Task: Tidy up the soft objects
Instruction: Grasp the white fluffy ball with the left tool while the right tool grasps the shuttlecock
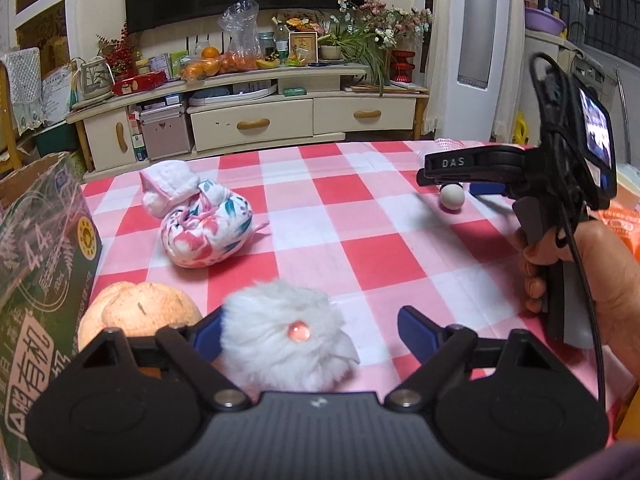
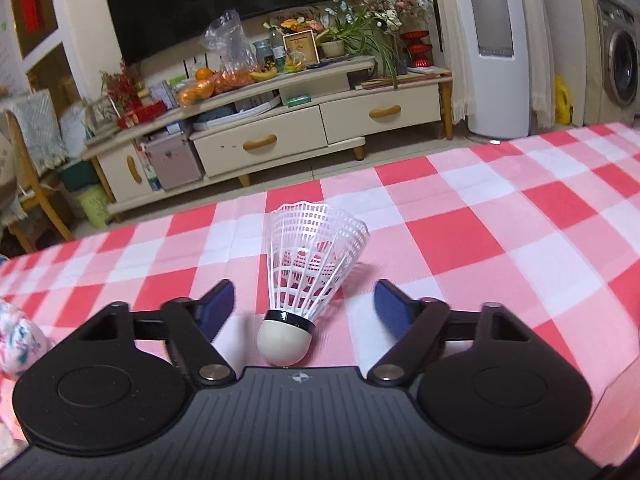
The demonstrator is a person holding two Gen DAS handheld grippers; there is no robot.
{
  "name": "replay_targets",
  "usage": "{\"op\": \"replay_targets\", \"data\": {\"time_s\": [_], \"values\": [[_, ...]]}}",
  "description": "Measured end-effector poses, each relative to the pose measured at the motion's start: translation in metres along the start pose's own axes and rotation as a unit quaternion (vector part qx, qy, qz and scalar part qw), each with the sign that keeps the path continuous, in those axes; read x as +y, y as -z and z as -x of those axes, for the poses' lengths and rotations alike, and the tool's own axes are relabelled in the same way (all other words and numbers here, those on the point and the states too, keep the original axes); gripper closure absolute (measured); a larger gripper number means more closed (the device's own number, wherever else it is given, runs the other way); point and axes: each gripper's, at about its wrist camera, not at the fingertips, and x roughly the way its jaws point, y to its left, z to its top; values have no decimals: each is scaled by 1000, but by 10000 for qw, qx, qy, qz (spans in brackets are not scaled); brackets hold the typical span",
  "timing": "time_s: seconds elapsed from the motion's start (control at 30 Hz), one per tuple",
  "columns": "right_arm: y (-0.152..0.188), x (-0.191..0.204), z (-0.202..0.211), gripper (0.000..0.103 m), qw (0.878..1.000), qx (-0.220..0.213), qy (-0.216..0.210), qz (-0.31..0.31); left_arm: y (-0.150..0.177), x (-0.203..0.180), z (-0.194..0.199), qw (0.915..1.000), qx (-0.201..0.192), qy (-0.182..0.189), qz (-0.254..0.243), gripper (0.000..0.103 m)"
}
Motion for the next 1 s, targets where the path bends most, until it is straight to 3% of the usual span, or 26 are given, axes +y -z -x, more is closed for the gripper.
{"op": "replay_targets", "data": {"time_s": [0.13,0.2,0.33,1.0], "values": [[0,8,-1,41,9992,82,59,379,1,-5,-4,9999,17,-78,-115,36],[0,8,-1,50,9988,101,56,471,2,-7,-6,9998,36,-129,-170,46],[0,8,0,62,9984,102,52,554,4,-10,-12,9996,187,-100,-205,51],[16,17,18,65,9956,58,-134,922,7,-11,-2,9999,92,26,-75,56]]}}
